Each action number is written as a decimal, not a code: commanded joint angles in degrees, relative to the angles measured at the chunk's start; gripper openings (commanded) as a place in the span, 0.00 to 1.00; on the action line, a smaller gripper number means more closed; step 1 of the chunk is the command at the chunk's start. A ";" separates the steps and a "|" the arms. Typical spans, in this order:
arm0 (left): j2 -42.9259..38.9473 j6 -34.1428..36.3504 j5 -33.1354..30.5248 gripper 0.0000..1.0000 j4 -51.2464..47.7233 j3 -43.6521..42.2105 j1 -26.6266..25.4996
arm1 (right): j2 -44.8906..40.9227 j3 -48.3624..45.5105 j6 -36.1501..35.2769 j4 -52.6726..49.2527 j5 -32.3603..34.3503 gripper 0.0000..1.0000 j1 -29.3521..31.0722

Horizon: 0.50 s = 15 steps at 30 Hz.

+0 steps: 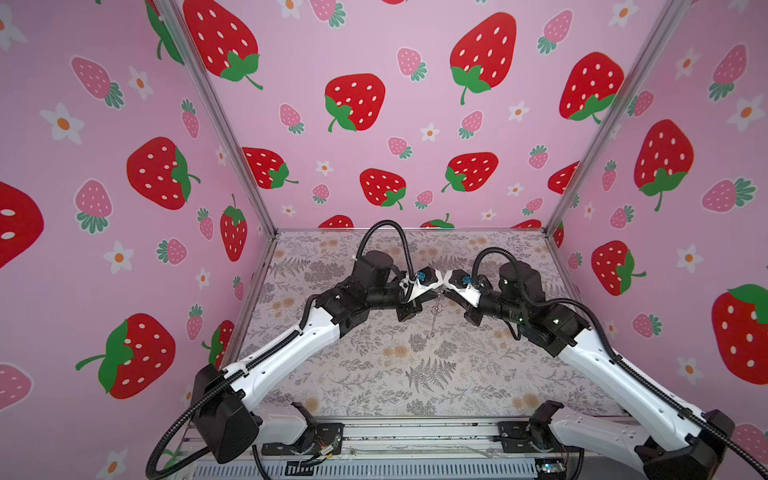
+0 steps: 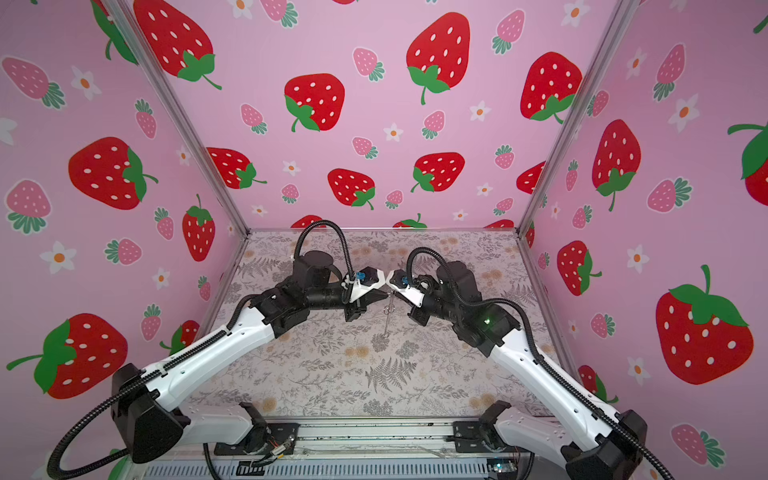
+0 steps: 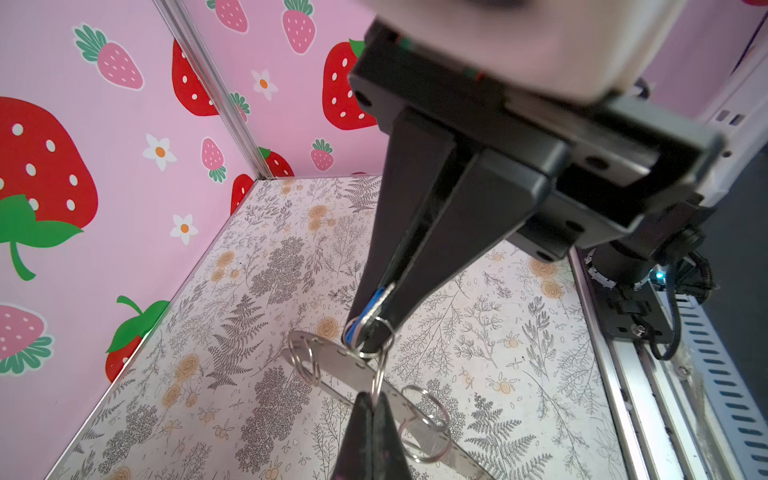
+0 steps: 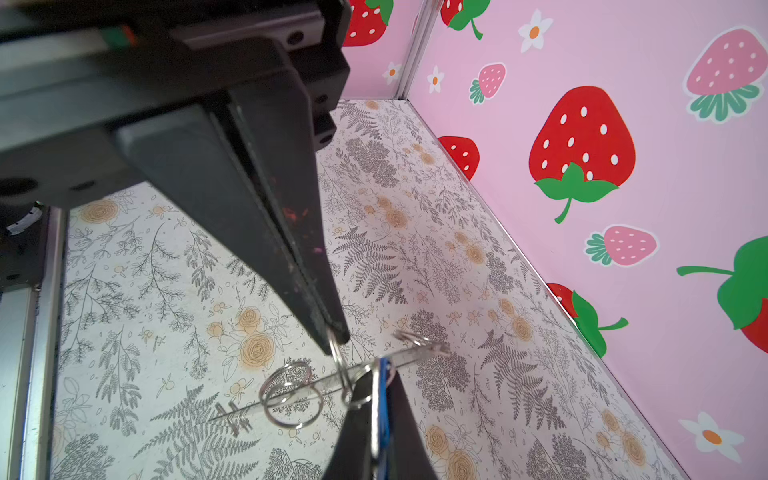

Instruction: Put the keys on the keyring

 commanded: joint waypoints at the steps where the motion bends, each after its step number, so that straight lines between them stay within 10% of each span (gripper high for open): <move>1: 1.13 -0.65 -0.35 0.00 0.15 2.80 -0.20 | 0.80 2.36 -1.57 -1.67 -1.23 0.00 1.65; 15: 2.79 -6.97 3.32 0.00 2.06 2.22 1.48 | 1.30 5.26 -1.57 -3.83 10.59 0.00 4.12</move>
